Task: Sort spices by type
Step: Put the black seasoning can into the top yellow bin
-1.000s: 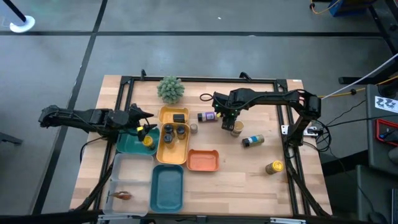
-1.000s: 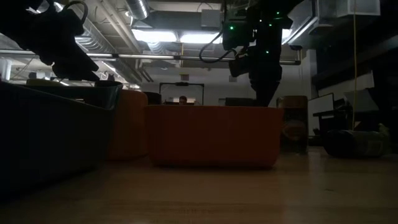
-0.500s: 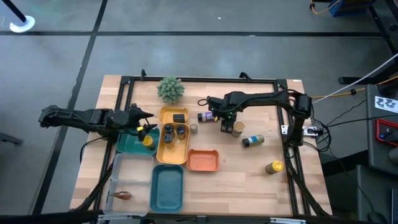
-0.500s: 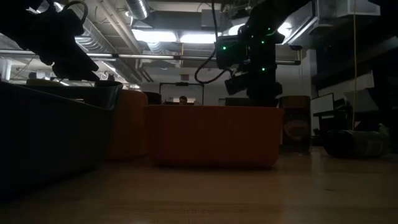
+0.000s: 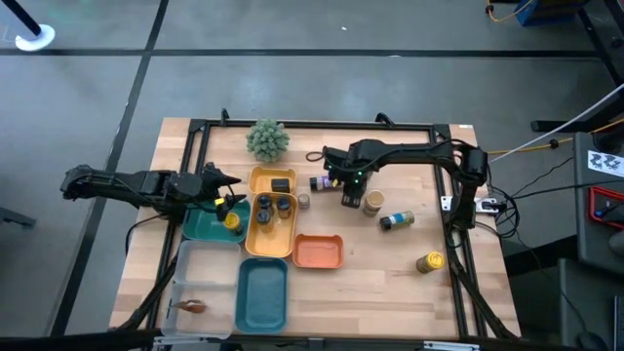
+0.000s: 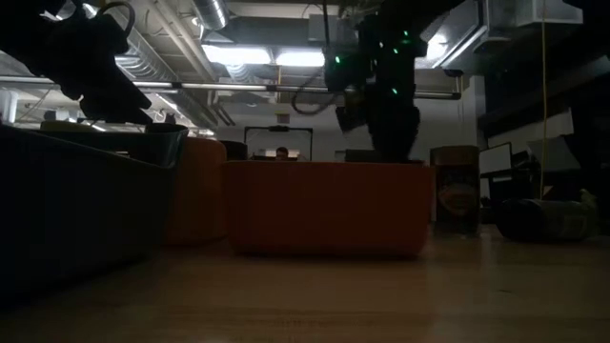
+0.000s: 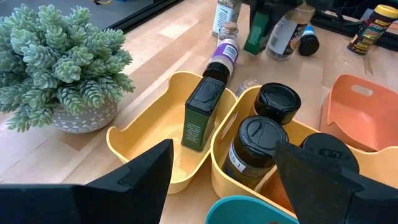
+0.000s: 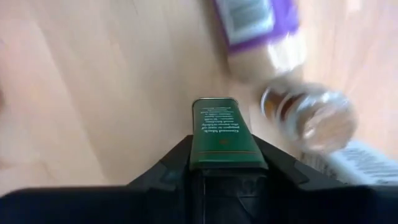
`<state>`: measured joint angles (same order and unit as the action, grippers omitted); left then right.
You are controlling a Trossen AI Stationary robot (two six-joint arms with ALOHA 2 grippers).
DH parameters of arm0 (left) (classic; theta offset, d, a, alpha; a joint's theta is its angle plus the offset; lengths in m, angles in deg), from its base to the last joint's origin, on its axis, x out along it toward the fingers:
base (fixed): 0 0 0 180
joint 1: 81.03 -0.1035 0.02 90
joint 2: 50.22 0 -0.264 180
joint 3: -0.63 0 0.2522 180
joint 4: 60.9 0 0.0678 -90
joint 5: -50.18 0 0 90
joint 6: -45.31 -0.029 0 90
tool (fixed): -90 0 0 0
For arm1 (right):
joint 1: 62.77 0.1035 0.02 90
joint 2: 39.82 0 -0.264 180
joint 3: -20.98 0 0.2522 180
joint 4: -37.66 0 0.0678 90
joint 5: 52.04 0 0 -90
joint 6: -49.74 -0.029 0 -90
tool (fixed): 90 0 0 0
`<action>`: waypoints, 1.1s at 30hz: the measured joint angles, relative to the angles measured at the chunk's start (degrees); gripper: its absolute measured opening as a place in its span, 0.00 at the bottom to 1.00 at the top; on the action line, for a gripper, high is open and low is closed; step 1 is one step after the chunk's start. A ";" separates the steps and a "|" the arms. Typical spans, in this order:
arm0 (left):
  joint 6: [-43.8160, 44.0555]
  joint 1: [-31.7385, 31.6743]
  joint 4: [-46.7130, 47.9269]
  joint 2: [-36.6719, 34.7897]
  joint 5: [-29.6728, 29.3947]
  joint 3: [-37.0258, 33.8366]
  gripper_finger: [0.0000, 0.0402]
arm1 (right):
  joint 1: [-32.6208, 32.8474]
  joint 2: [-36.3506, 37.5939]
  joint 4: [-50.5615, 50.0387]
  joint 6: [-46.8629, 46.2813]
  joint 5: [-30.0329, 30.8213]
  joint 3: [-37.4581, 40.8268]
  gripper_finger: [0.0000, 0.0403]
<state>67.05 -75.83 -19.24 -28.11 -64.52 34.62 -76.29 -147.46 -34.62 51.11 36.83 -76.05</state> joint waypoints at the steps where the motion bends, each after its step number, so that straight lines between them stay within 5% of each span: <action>1: 0.03 0.02 0.00 0.00 0.02 0.00 0.65 | 0.03 0.00 -0.40 0.00 0.00 -1.37 0.31; 10: 0.37 0.02 -0.02 0.00 -0.01 0.00 0.65 | 0.04 0.01 -0.54 0.36 0.03 -14.26 0.31; 26: 0.39 -0.01 -0.68 0.07 -0.41 0.00 0.65 | 0.00 -6.11 32.84 5.07 -2.57 -15.41 0.31; 33: 0.43 -0.01 -5.07 0.12 -9.62 0.00 0.65 | -0.02 -9.38 37.51 5.35 -2.93 -15.36 0.31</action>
<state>67.47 -75.84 -24.31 -27.99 -74.14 34.62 -76.31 -156.83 2.90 56.46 33.90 -91.41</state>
